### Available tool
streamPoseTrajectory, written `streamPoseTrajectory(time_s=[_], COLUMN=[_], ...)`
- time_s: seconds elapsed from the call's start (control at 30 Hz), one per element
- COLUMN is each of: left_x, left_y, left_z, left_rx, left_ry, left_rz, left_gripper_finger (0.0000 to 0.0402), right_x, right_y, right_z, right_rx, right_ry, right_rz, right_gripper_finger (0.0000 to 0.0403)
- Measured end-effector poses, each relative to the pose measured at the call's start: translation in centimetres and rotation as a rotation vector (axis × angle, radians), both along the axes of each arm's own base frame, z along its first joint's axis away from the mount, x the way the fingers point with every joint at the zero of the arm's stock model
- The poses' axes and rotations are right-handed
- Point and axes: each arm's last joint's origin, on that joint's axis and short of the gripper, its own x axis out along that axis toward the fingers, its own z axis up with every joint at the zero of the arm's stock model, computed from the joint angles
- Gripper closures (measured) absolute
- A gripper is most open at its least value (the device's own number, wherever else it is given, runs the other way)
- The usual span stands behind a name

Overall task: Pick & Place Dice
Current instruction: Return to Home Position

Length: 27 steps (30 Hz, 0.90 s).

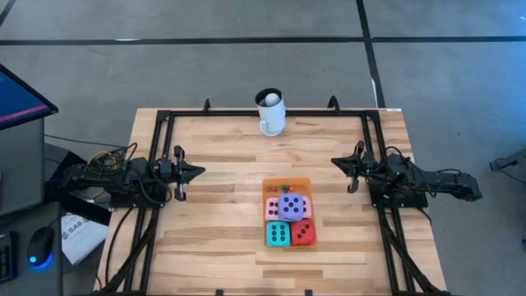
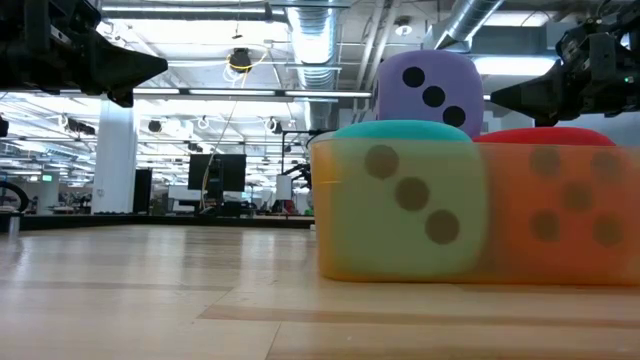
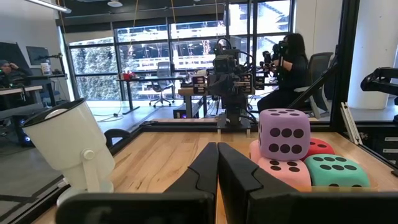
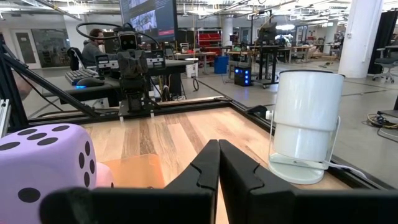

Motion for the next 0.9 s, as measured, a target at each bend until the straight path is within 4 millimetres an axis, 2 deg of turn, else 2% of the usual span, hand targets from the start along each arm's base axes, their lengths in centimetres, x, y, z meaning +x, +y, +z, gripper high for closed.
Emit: streamPoseTrajectory(time_s=[0.9], left_x=[0.0], left_y=[-0.02], left_z=[0.0], left_rx=[0.001], left_ry=[0.0], left_rz=[-0.004], left_gripper_finger=[0.0402], right_x=[0.0], right_y=[0.0], right_z=[0.0], right_rx=[0.0], right_ry=[0.0], right_rz=[-0.001], right_gripper_finger=[0.0397])
